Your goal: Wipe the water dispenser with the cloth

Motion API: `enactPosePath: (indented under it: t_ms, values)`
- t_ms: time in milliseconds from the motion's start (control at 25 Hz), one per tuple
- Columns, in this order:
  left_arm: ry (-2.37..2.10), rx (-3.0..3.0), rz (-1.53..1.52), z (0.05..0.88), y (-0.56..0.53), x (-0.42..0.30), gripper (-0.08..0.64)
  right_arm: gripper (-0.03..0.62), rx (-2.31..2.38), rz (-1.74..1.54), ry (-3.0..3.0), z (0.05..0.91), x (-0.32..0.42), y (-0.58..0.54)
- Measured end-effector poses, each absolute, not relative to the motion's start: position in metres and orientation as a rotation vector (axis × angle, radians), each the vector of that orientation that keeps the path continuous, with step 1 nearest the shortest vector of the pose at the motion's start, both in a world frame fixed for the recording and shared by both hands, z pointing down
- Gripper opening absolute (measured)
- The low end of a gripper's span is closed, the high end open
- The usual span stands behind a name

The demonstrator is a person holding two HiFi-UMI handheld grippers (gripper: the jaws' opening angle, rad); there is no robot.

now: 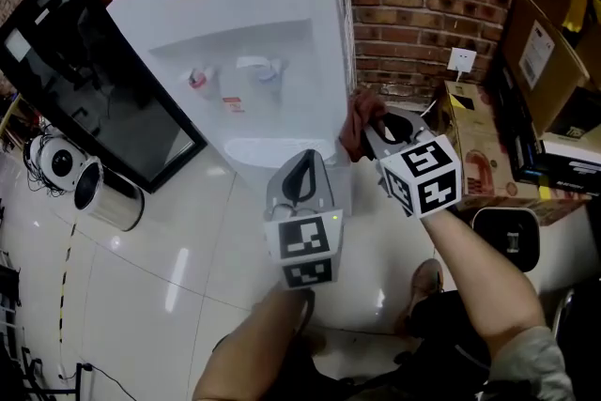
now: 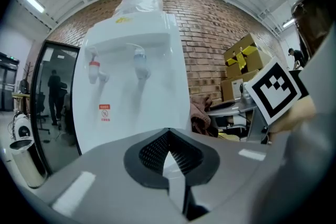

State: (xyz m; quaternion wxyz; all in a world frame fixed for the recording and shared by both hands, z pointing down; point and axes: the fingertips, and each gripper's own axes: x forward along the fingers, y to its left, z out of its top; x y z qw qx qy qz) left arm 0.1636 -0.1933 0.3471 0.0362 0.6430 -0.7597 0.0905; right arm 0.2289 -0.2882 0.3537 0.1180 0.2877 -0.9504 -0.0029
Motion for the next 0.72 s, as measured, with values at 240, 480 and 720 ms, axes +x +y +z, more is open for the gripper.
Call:
enactPosePath:
  t_ms: [240,480,720]
  values:
    - [-2.239,1.96,0.323,0.389,-0.194,0.166,0.0,0.086,0.823,0.087,-2.71,0.39,0.229,-0.292]
    - [-2.184,2.028,0.448,0.438,-0.187,0.177,0.0,0.087,0.747,0.192,-2.622,0.442,0.229,-0.292]
    - [-2.134,2.001,0.465,0.468,-0.186,0.174,0.0,0.087,0.734,0.326,-2.564,0.484,0.229,-0.296]
